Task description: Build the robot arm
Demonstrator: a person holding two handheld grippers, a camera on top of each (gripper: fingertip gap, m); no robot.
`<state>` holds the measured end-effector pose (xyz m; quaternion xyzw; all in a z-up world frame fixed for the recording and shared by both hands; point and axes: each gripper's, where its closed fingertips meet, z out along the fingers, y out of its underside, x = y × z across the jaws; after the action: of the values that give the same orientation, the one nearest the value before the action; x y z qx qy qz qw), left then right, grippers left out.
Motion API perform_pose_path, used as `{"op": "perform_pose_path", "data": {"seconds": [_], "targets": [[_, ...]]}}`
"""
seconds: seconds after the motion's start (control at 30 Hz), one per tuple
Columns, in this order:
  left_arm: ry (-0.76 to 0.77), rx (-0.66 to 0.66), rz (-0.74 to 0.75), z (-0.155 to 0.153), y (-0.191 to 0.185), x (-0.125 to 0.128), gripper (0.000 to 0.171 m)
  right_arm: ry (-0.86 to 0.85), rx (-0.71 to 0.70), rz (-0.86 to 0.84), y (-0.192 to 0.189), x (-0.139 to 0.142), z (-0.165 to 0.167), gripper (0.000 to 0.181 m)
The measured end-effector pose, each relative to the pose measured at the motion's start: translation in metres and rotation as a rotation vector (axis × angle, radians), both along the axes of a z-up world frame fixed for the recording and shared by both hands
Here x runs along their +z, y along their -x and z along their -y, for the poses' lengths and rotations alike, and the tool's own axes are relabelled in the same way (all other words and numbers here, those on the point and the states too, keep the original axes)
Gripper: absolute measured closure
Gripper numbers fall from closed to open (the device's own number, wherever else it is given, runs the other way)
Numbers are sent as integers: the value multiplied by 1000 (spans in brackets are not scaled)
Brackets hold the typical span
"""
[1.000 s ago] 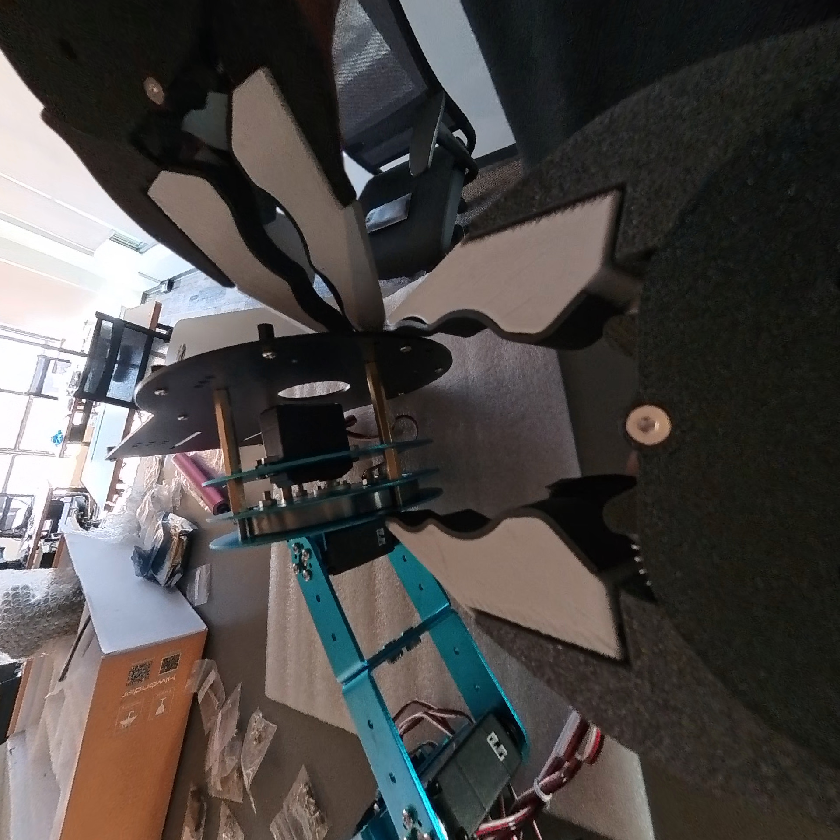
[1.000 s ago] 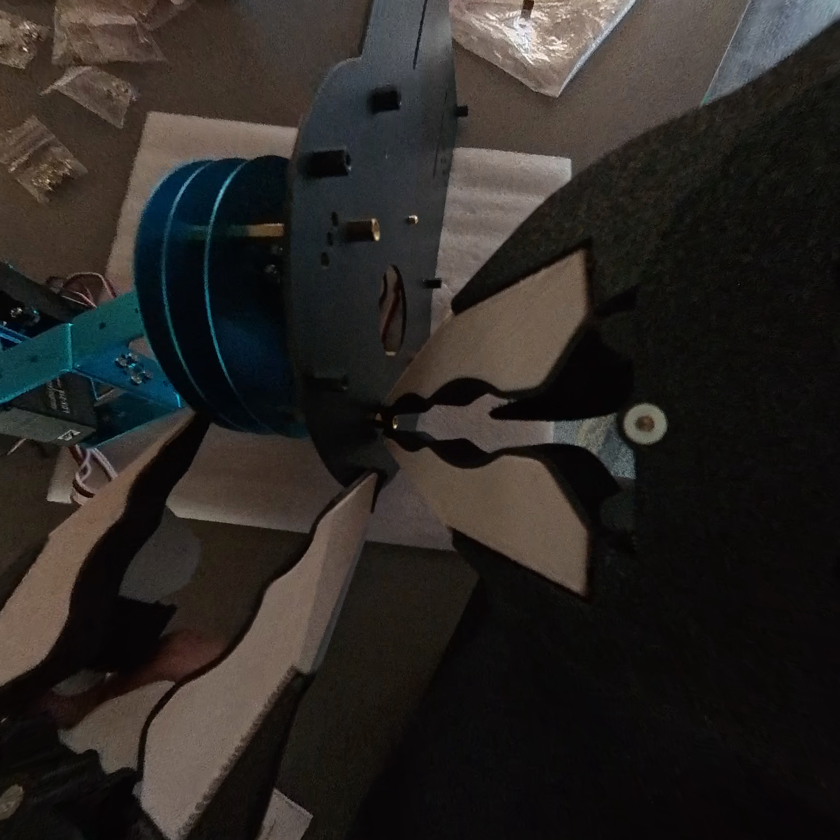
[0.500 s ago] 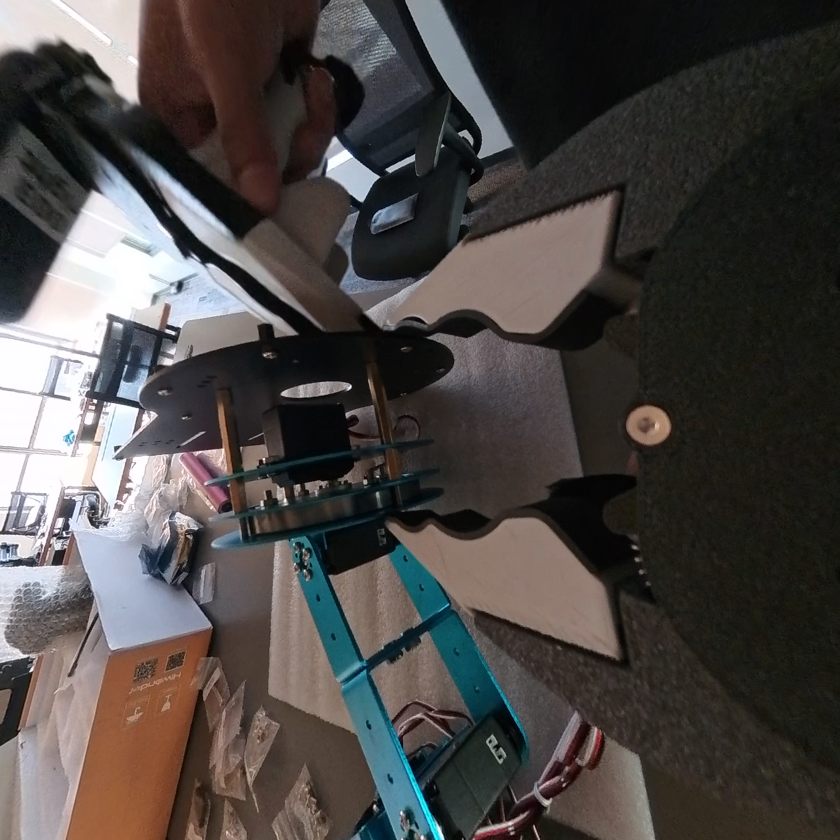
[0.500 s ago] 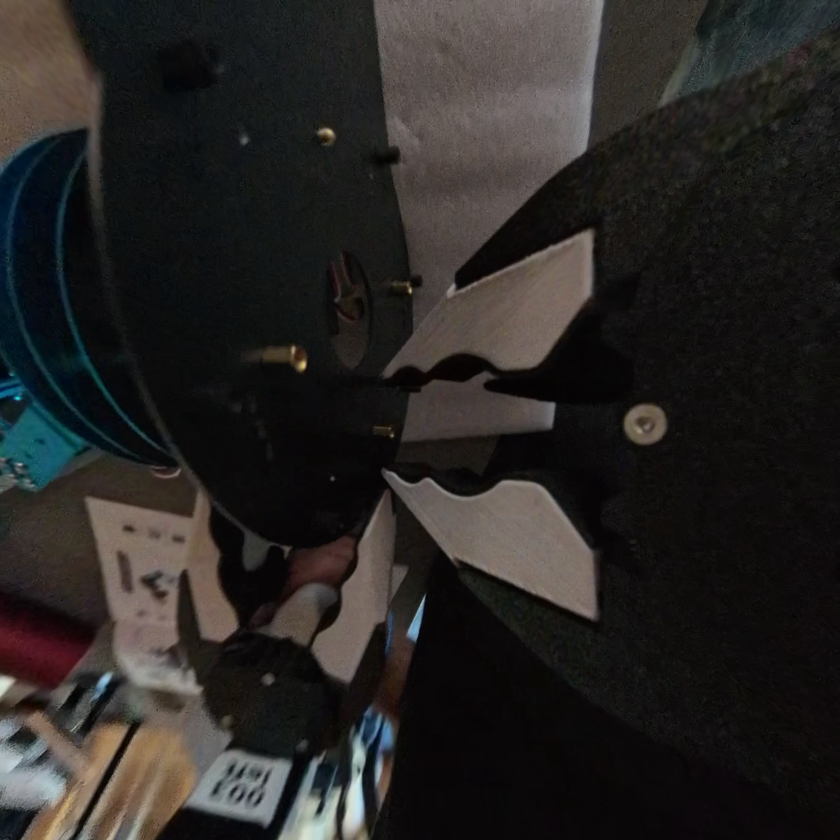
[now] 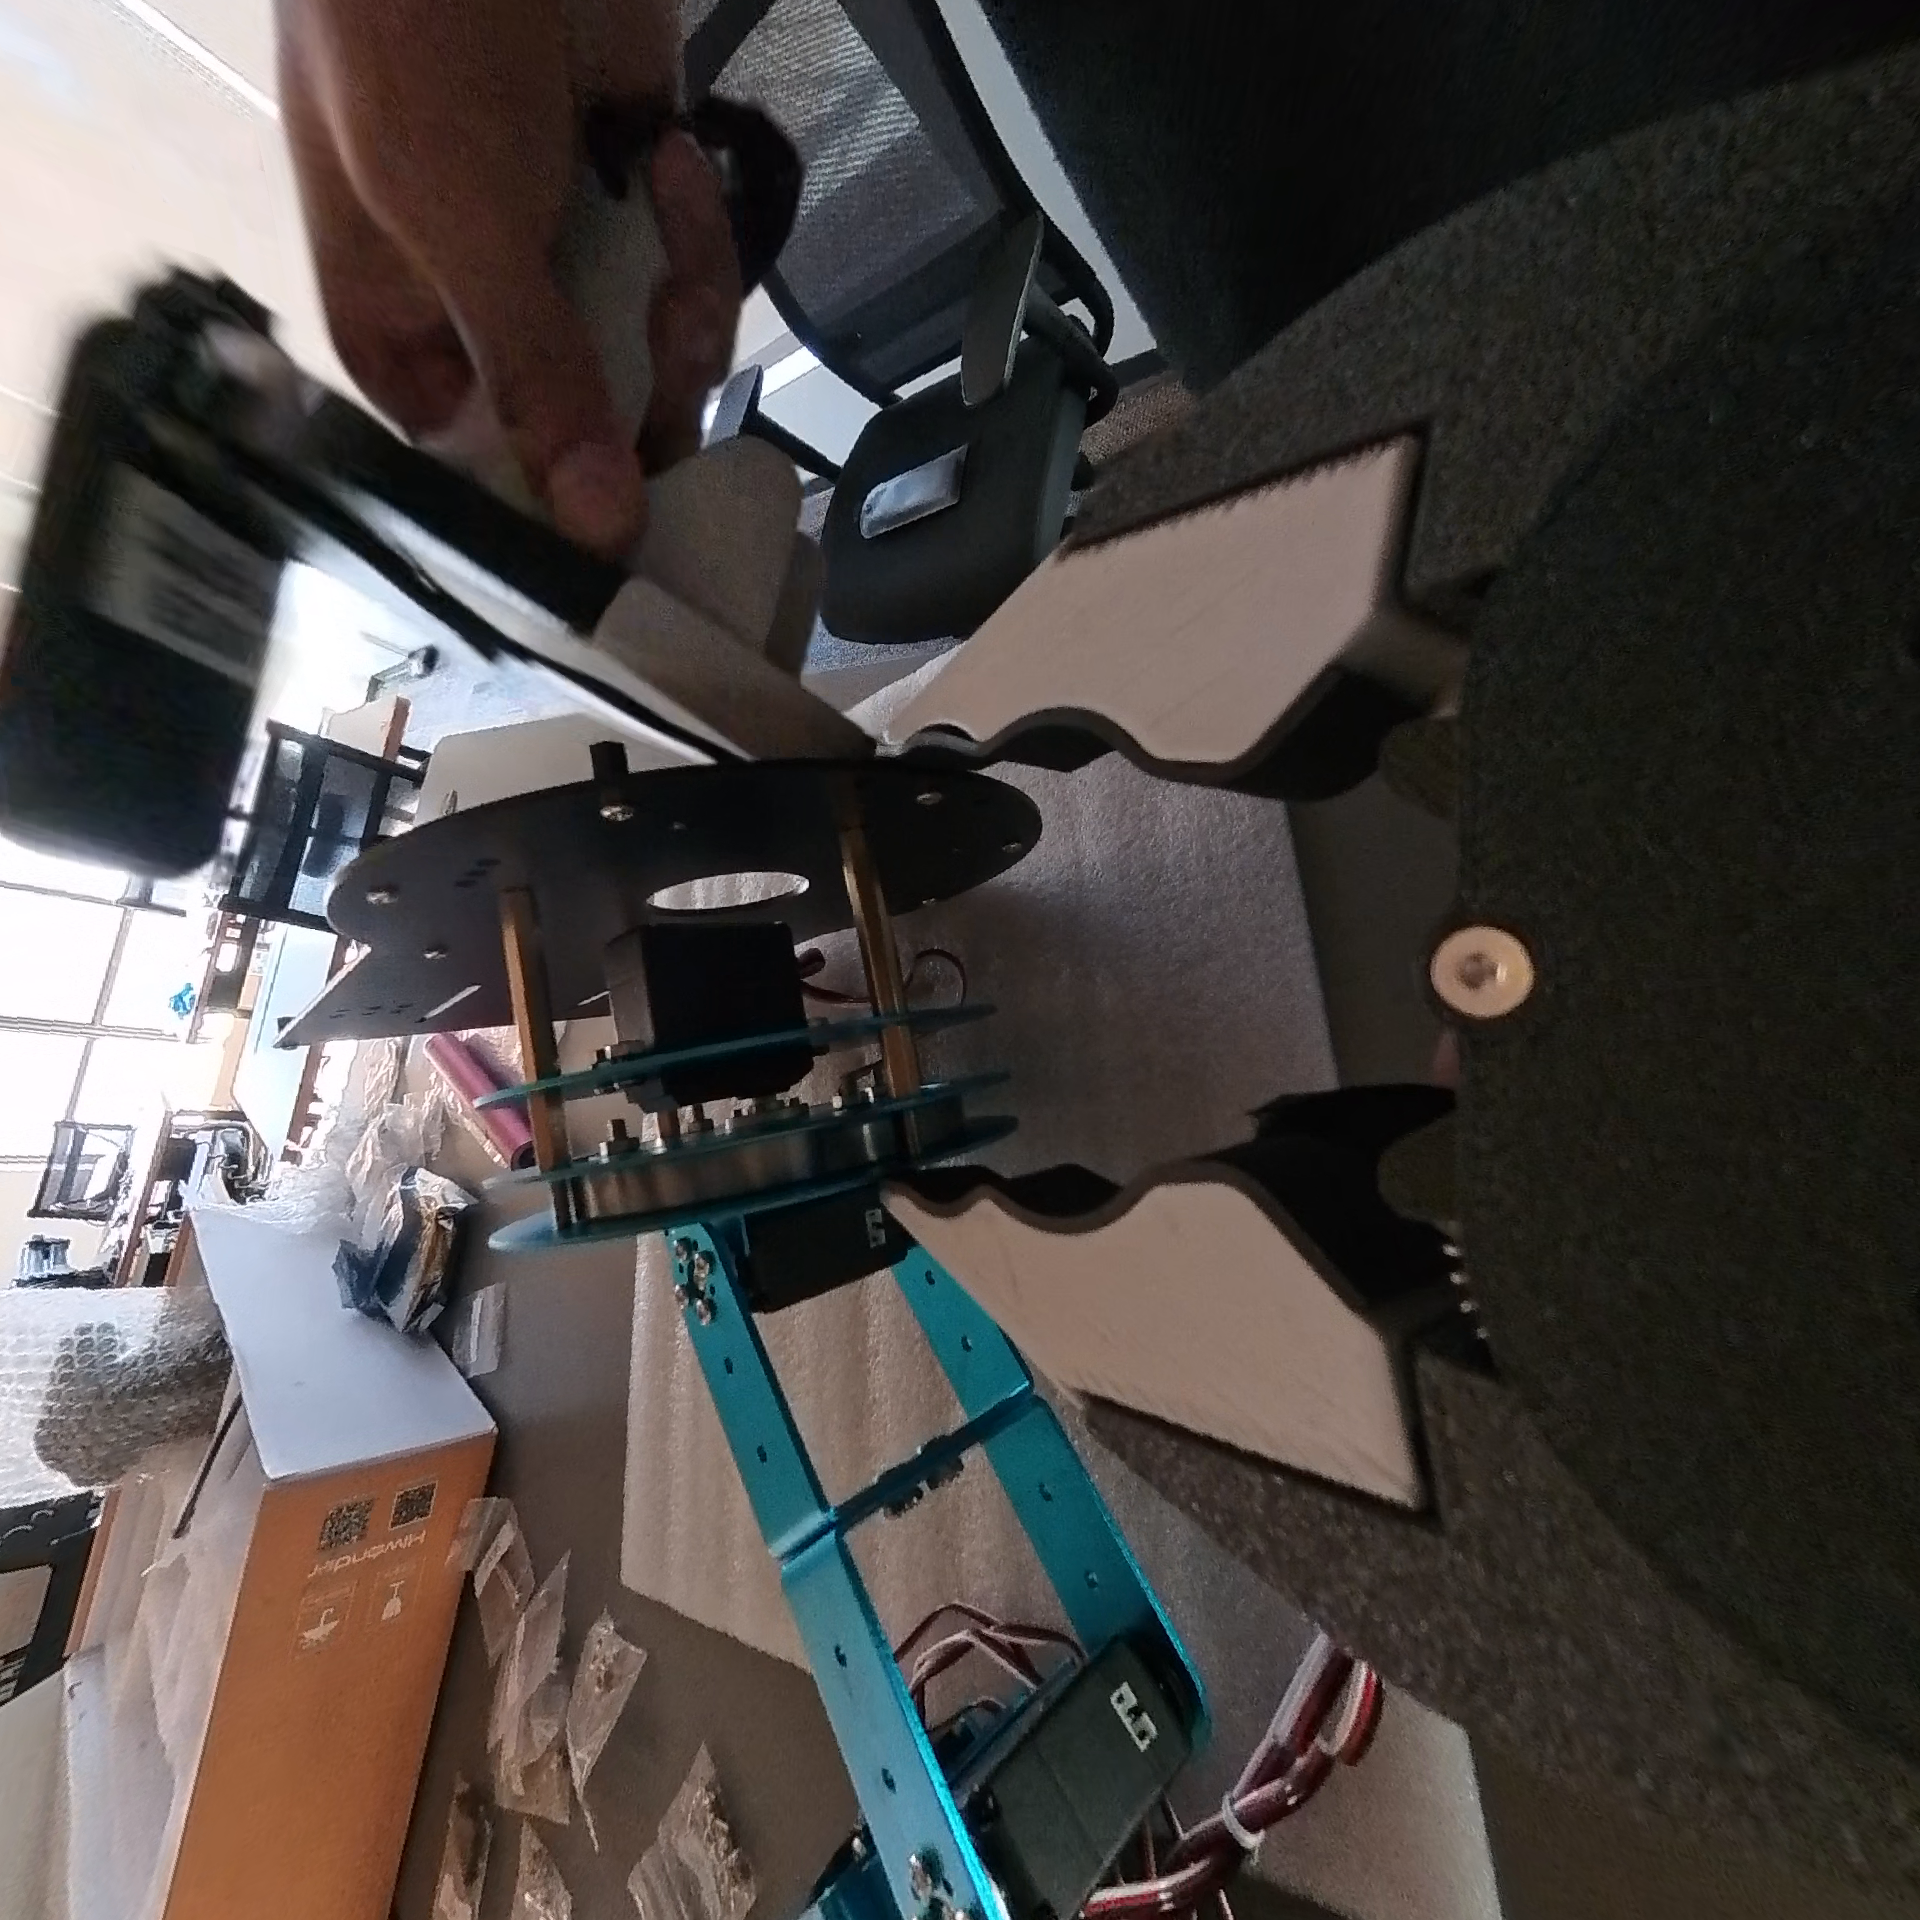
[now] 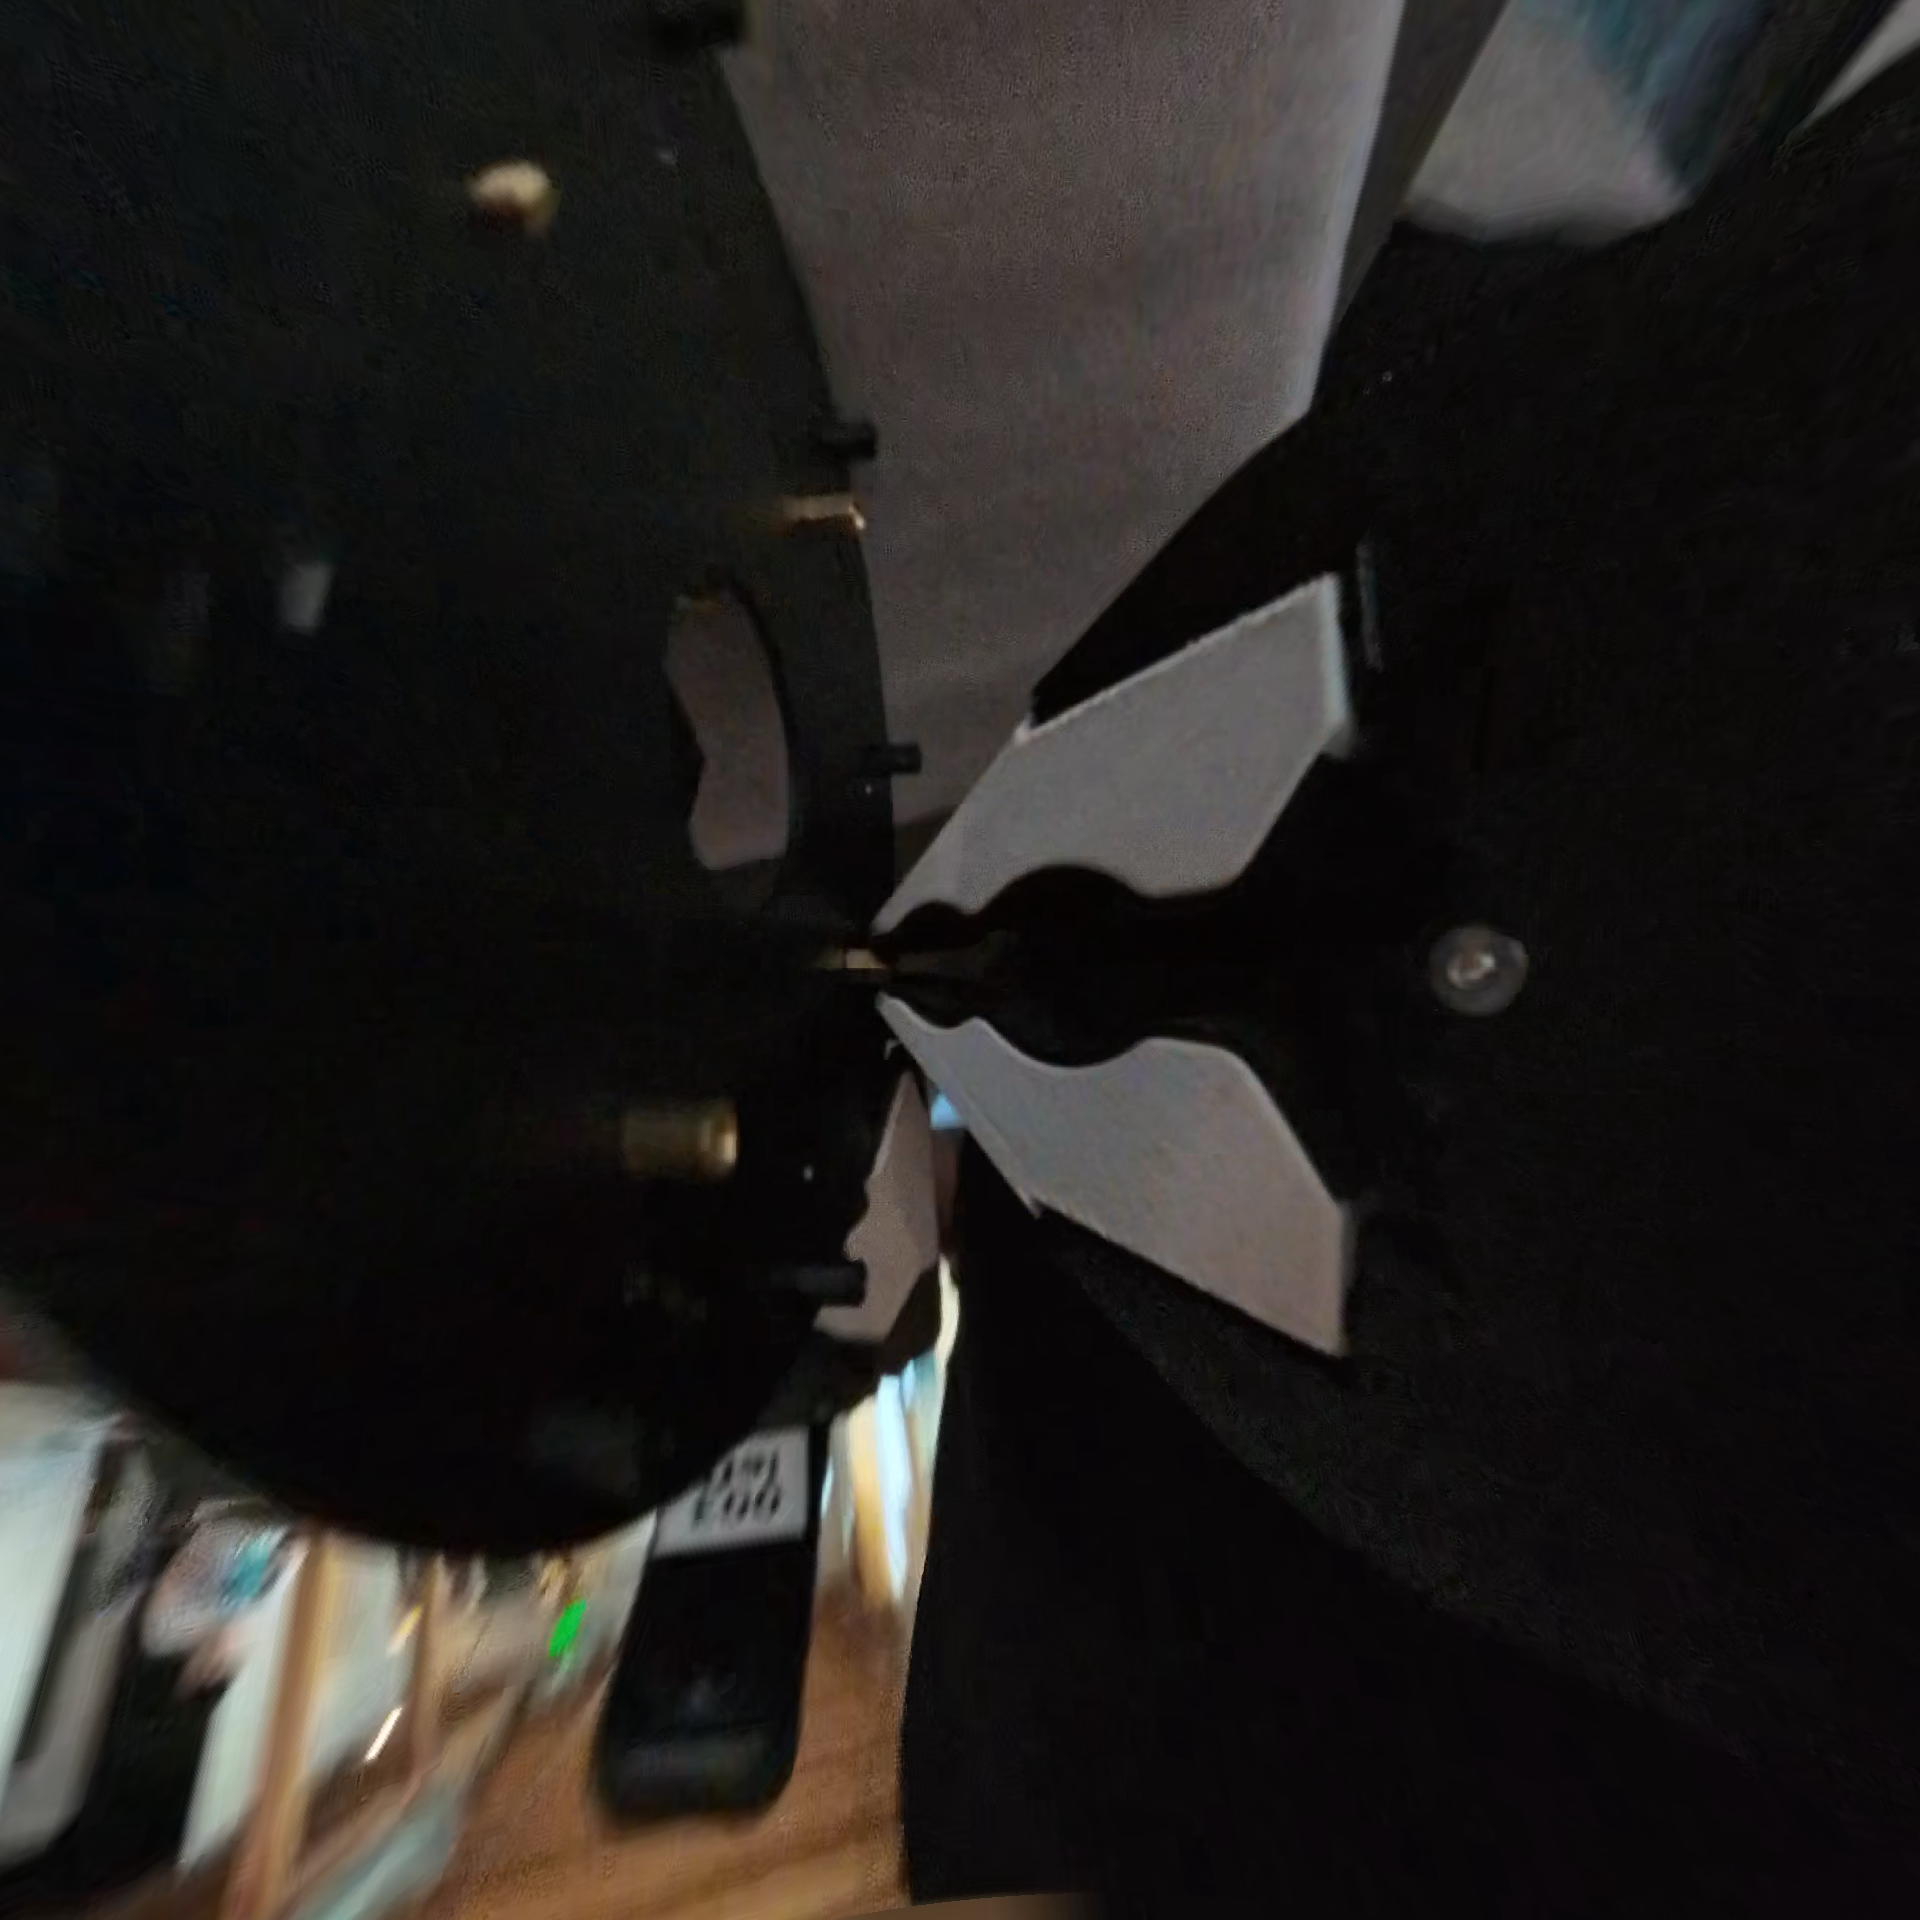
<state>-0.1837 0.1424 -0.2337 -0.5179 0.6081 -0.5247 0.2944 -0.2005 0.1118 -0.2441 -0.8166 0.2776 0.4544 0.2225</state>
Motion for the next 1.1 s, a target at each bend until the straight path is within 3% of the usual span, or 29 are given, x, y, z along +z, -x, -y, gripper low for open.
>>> {"op": "perform_pose_path", "data": {"seconds": [0.07,0.13,0.23,0.3,0.37,0.47,0.53,0.63,0.7,0.83,0.9,0.97,1.1], "targets": [[-2,0,0,0,0,0,95,-28,-109,-269,2,4,-1,178],[-4,1,0,0,1,0,95,-42,-119,-258,2,4,0,178],[-8,-2,-4,0,0,0,95,-67,15,142,-2,-1,0,175],[-5,0,-5,0,0,0,95,-61,83,440,-12,-1,1,156],[-2,4,-3,1,1,0,95,-61,161,679,-15,0,1,156],[-1,4,-4,1,0,0,95,-6,280,947,-20,-6,2,166],[0,5,-4,0,0,0,95,2,341,1010,-18,-5,1,175],[1,5,-4,1,0,0,95,8,332,933,-14,-6,1,177],[5,6,-1,0,0,0,95,-6,211,616,-10,-4,0,177],[3,6,-1,1,0,0,95,-51,-80,-232,-2,5,-1,178],[1,6,-2,1,1,0,95,-71,-128,-383,0,7,-2,177],[-6,6,-4,1,1,0,95,-88,-93,-271,-1,7,0,177],[-7,7,-7,1,0,0,95,-121,55,344,-10,9,0,159]]}}
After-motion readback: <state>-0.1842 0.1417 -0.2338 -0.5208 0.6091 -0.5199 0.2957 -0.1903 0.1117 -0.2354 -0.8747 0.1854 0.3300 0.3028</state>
